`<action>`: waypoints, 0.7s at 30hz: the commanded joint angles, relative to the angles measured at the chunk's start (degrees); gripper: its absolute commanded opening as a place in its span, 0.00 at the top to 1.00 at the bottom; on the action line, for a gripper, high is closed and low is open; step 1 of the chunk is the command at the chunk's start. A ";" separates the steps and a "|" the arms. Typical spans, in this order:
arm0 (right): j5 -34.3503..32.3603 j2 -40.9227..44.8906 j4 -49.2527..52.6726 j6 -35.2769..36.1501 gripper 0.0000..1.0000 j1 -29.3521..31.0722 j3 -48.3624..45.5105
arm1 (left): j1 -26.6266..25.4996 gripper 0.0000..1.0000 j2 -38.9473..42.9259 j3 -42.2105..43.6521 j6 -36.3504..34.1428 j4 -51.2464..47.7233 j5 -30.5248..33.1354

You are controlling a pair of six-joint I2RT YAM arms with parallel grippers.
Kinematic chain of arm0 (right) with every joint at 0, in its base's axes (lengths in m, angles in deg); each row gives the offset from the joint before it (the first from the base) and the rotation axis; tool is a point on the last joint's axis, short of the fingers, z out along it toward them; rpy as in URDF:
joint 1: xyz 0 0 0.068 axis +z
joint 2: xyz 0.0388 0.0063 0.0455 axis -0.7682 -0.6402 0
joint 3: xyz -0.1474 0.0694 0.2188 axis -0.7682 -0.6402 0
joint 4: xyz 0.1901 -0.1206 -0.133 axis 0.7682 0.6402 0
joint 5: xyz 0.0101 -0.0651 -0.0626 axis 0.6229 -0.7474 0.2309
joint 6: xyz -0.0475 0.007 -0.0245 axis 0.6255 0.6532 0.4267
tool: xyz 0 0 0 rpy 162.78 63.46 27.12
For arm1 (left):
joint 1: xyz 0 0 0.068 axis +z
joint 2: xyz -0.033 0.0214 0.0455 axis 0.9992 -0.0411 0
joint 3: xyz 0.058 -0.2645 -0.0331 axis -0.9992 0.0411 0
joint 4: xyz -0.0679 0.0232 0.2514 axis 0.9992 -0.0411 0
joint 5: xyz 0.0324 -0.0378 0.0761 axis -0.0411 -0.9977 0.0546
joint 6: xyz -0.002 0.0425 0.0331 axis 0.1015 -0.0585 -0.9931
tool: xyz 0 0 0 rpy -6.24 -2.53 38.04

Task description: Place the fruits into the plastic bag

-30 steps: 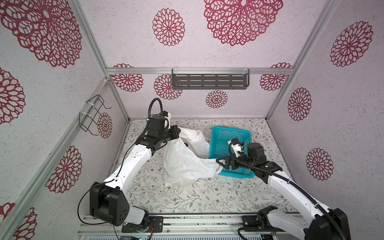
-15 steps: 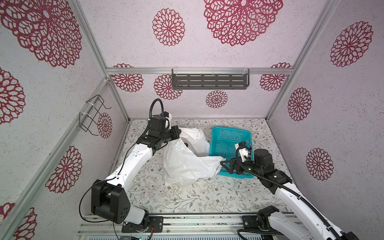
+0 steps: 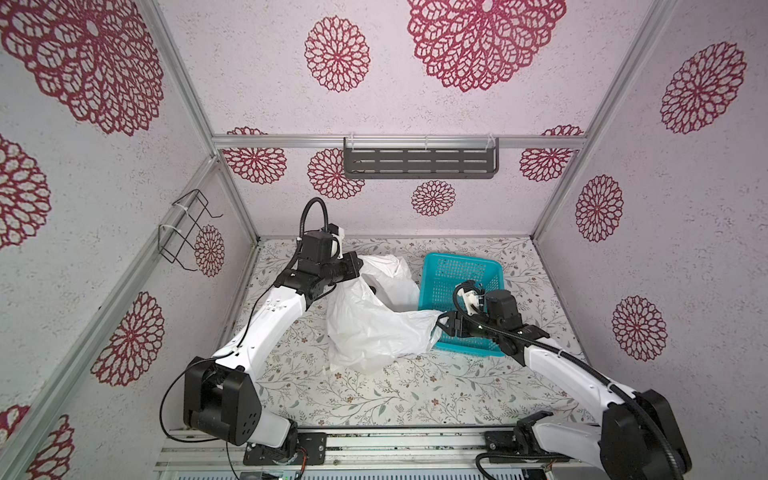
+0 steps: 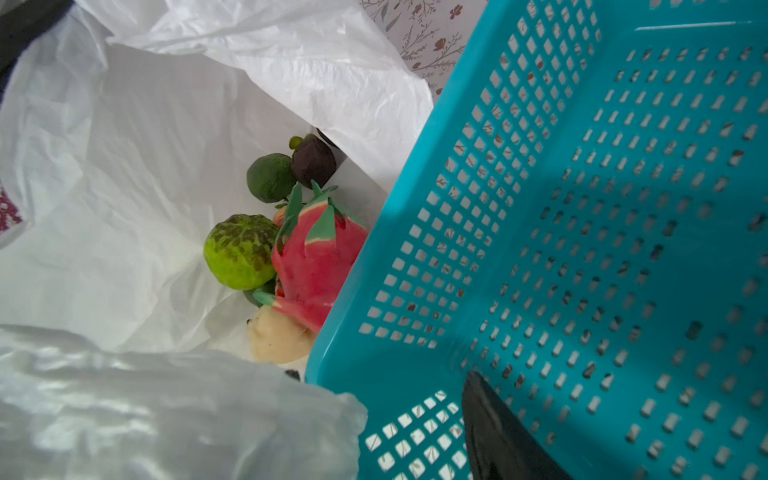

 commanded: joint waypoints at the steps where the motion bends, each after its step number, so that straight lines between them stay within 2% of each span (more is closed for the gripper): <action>1: 1.09 -2.45 -7.20 -0.01 0.64 2.16 6.71 | 0.27 1.00 0.44 -0.99 -0.07 0.92 -0.04; 6: 4.35 -6.63 -8.19 1.67 1.00 5.93 15.93 | 0.50 1.00 1.40 -0.47 0.23 1.17 1.02; 11: 4.82 -12.75 -7.10 5.32 1.00 10.22 30.48 | 1.06 1.00 2.10 0.15 1.23 1.58 1.43; 16: 8.18 -19.14 -6.54 6.82 1.00 12.11 46.66 | 1.43 1.00 2.54 0.02 1.78 1.48 1.71; 21: 6.99 -20.11 -0.63 12.89 1.00 13.47 57.81 | 1.53 1.00 1.91 -1.53 0.85 1.00 2.13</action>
